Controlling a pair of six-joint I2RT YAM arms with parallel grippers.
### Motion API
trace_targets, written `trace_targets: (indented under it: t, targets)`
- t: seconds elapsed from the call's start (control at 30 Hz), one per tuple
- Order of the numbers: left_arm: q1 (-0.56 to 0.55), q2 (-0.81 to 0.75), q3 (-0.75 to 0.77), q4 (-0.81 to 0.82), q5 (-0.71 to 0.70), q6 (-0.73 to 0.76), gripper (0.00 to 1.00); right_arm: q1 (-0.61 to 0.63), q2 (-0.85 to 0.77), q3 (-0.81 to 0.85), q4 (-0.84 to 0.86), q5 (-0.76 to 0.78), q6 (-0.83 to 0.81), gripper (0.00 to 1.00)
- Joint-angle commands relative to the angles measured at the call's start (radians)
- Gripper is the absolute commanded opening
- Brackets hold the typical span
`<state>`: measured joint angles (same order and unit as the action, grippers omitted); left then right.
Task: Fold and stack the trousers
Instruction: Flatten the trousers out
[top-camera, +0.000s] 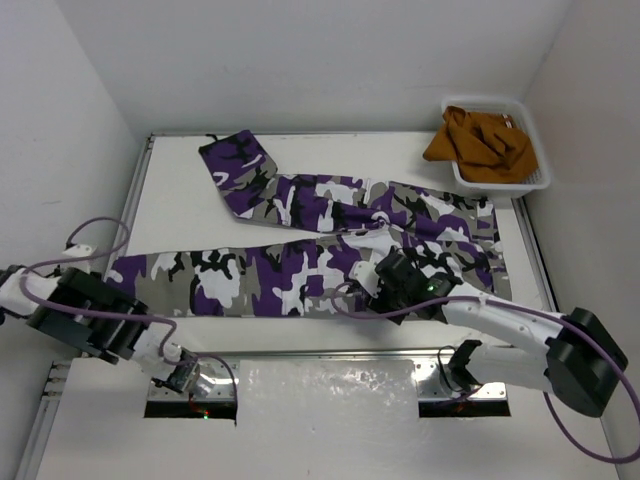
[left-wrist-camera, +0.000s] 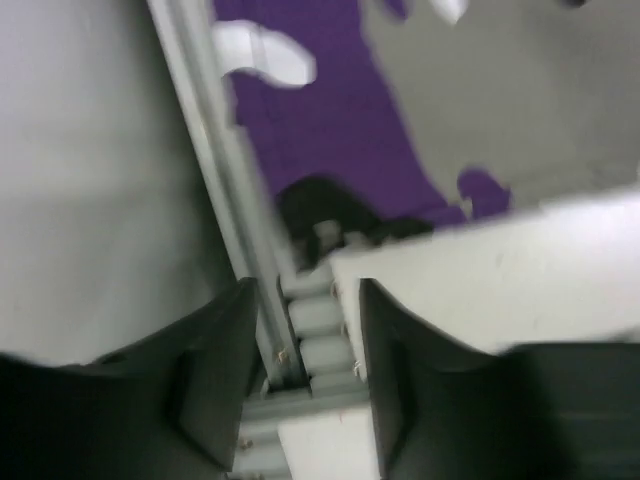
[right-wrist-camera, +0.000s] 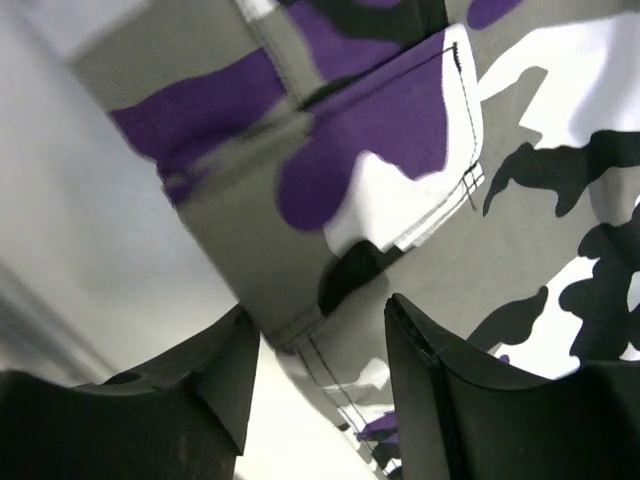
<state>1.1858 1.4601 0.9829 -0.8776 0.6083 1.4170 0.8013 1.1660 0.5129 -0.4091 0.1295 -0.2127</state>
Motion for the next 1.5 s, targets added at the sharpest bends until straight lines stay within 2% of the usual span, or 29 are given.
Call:
trace_targets:
  t: [0.0, 0.03, 0.1, 0.2, 0.3, 0.37, 0.4, 0.43, 0.47, 0.5, 0.53, 0.57, 0.6, 0.63, 0.73, 0.77, 0.8, 0.83, 0.93, 0.97, 1.0, 1.13, 1.17, 1.23, 1.37, 1.47]
  targets:
    - [0.08, 0.071, 0.135, -0.214, -0.047, 0.261, 0.46, 0.004, -0.061, 0.018, -0.026, -0.125, -0.043, 0.51]
    - [0.11, 0.113, 0.187, -0.297, -0.053, 0.293, 0.76, 0.006, -0.058, 0.028, -0.046, -0.151, -0.068, 0.53]
    - [0.13, 0.144, 0.221, -0.362, -0.083, 0.355, 1.0, 0.004, -0.046, 0.07, -0.098, -0.186, -0.086, 0.57]
    - [0.133, 0.129, 0.232, -0.36, -0.108, 0.372, 1.0, 0.006, -0.035, 0.125, -0.151, -0.195, -0.106, 0.61]
    - [0.121, 0.089, 0.244, -0.4, -0.043, 0.382, 0.98, -0.022, -0.06, 0.186, -0.116, -0.169, -0.053, 0.69]
    - [0.022, 0.051, 0.26, -0.384, -0.027, 0.224, 0.92, -0.152, -0.049, 0.219, -0.047, -0.203, 0.057, 0.69]
    - [-0.1, 0.001, 0.258, -0.298, -0.047, 0.129, 0.89, -0.221, -0.03, 0.255, -0.03, -0.258, 0.114, 0.65]
    - [-0.161, -0.026, 0.241, -0.25, -0.059, 0.032, 0.84, -0.288, -0.005, 0.275, -0.027, -0.284, 0.259, 0.59]
    - [-0.226, -0.053, 0.229, -0.212, -0.067, -0.098, 0.83, -0.423, 0.05, 0.297, -0.03, -0.31, 0.318, 0.46]
    - [-0.339, -0.099, 0.194, -0.128, -0.07, -0.151, 0.82, -0.48, 0.072, 0.318, -0.031, -0.314, 0.408, 0.4]
    - [-0.394, -0.115, 0.175, -0.079, -0.076, -0.211, 0.82, -0.56, 0.089, 0.32, -0.031, -0.285, 0.45, 0.3]
    - [-0.447, -0.122, 0.163, -0.036, -0.087, -0.34, 0.81, -0.595, 0.109, 0.309, -0.037, -0.251, 0.494, 0.1]
    - [-0.544, -0.107, 0.142, 0.057, -0.129, -0.41, 0.77, -0.628, 0.116, 0.297, -0.037, -0.219, 0.565, 0.04]
    - [-0.587, -0.093, 0.131, 0.095, -0.162, -0.515, 0.74, -0.698, 0.124, 0.28, -0.042, -0.165, 0.602, 0.0]
    - [-0.773, -0.037, 0.1, 0.19, -0.289, -0.607, 0.72, -0.819, 0.181, 0.199, -0.028, -0.175, 0.743, 0.0]
    - [-0.81, -0.026, 0.105, 0.218, -0.3, -0.686, 0.73, -0.909, 0.198, 0.159, -0.01, -0.206, 0.775, 0.0]
    - [-0.86, 0.002, 0.12, 0.262, -0.286, -0.725, 0.75, -0.945, 0.227, 0.145, -0.001, -0.221, 0.821, 0.0]
    - [-0.877, 0.022, 0.184, 0.279, -0.275, -0.804, 0.75, -0.988, 0.231, 0.136, 0.01, -0.229, 0.831, 0.0]
    - [-0.93, 0.164, 0.4, 0.305, -0.283, -0.958, 0.73, -0.996, 0.209, 0.154, 0.033, -0.159, 0.79, 0.0]
    - [-0.943, 0.257, 0.46, 0.295, -0.301, -0.995, 0.73, -0.999, 0.202, 0.185, 0.026, -0.121, 0.779, 0.0]
    - [-0.951, 0.31, 0.579, 0.292, -0.315, -1.03, 0.73, -1.004, 0.202, 0.205, 0.018, -0.102, 0.765, 0.04]
    - [-0.983, 0.617, 0.845, 0.258, -0.369, -1.176, 0.76, -1.054, 0.251, 0.317, 0.007, -0.091, 0.762, 0.12]
    - [-1.005, 0.658, 0.931, 0.247, -0.38, -1.176, 0.77, -1.062, 0.27, 0.335, 0.009, -0.084, 0.765, 0.12]
    - [-1.038, 0.754, 1.002, 0.285, -0.384, -1.178, 0.79, -1.071, 0.329, 0.402, 0.007, -0.067, 0.763, 0.13]
    - [-1.066, 0.851, 1.045, 0.431, -0.367, -1.169, 0.82, -1.073, 0.425, 0.49, 0.026, -0.047, 0.776, 0.13]
    - [-1.08, 0.945, 1.123, 0.47, -0.435, -1.144, 0.83, -1.073, 0.497, 0.526, 0.058, -0.068, 0.806, 0.12]
